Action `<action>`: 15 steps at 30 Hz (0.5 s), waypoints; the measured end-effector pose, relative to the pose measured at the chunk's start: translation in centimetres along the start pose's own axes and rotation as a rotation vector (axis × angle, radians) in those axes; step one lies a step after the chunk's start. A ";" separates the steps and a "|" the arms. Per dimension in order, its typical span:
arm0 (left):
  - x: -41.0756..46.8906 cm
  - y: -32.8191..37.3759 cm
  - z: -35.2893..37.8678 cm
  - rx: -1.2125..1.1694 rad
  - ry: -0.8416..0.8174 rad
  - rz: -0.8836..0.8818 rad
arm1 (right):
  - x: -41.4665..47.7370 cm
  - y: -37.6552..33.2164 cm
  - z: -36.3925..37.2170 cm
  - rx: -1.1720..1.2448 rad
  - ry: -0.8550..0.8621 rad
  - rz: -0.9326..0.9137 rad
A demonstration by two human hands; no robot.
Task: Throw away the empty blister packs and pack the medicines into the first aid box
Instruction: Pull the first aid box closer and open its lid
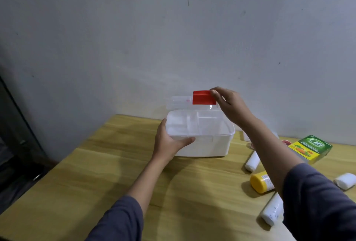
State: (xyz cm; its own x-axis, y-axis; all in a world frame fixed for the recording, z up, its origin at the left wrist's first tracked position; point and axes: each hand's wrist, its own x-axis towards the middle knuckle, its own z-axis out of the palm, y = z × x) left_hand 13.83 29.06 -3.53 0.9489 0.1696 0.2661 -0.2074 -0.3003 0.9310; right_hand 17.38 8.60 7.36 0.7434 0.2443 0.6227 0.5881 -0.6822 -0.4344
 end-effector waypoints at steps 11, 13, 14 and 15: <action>0.3 -0.3 -0.3 0.010 0.009 0.016 | 4.8 2.1 0.9 -0.050 0.336 -0.079; 0.3 -0.4 -0.4 -0.003 -0.003 0.026 | 4.8 3.3 0.6 -0.046 0.335 -0.129; 0.2 -0.4 -0.5 -0.004 -0.009 0.030 | 4.7 4.0 0.5 -0.041 0.335 -0.145; 0.3 -0.5 -0.6 -0.008 -0.012 0.033 | 4.5 4.7 0.4 -0.038 0.336 -0.152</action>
State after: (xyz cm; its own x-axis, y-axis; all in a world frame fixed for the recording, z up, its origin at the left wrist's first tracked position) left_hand 14.04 29.78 -3.76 0.9443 0.1478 0.2941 -0.2410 -0.2982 0.9236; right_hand 23.62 6.78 7.87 0.4987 0.1090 0.8599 0.6665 -0.6824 -0.3001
